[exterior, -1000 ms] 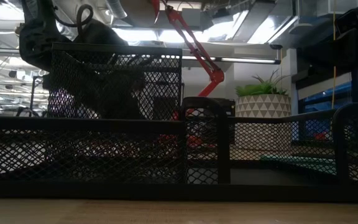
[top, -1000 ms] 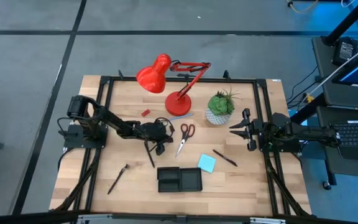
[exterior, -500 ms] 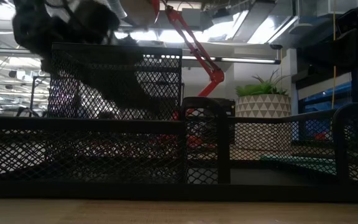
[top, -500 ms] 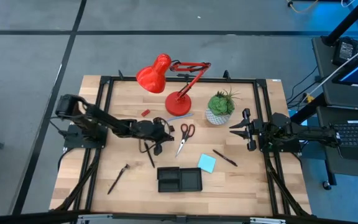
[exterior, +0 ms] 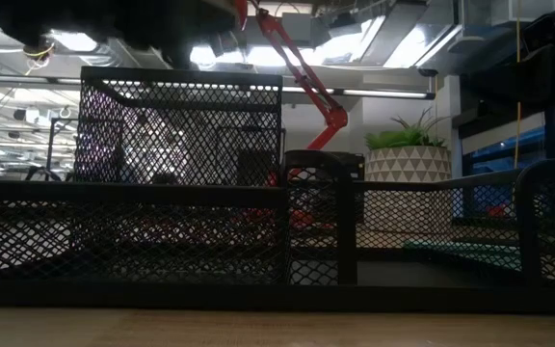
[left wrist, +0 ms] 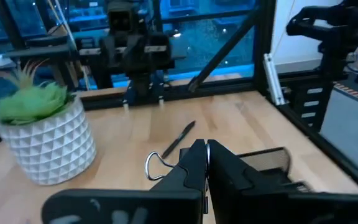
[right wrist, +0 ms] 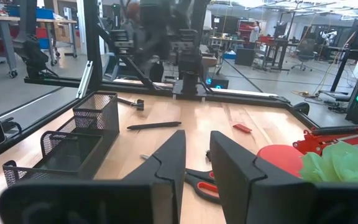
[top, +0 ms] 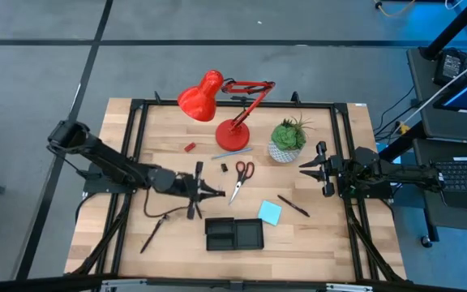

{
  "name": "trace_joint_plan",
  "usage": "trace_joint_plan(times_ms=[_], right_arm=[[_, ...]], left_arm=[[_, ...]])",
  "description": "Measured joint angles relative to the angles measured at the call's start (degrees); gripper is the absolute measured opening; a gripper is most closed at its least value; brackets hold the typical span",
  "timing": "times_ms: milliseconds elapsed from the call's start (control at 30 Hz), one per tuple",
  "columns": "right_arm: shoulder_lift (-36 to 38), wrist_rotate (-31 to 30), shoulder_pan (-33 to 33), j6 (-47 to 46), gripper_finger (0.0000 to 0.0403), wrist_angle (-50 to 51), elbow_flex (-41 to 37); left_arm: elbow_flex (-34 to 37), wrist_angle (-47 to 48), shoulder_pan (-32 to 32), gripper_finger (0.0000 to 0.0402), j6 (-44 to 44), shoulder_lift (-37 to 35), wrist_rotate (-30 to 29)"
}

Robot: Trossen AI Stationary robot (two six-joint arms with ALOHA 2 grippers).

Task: Pick and place office supplies into organizer
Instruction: Put the middle black binder clip into the black desk organizer

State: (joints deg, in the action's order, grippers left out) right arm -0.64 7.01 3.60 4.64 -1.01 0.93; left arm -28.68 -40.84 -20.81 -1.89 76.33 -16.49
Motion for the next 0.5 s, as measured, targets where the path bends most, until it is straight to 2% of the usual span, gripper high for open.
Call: trace_joint_plan(times_ms=[233, 500], right_arm=[[0.0, 0.0, 0.0, -1.1, 0.0078, 0.0, 0.0], [0.0, 0.0, 0.0, -4.2, 0.0078, 0.0, 0.0]], left_arm=[[-5.4, 0.3, -9.8, 0.0003, -1.8, 5.6, -10.4], [-16.1, 0.3, -17.0, 0.0003, -4.9, 17.3, -16.1]])
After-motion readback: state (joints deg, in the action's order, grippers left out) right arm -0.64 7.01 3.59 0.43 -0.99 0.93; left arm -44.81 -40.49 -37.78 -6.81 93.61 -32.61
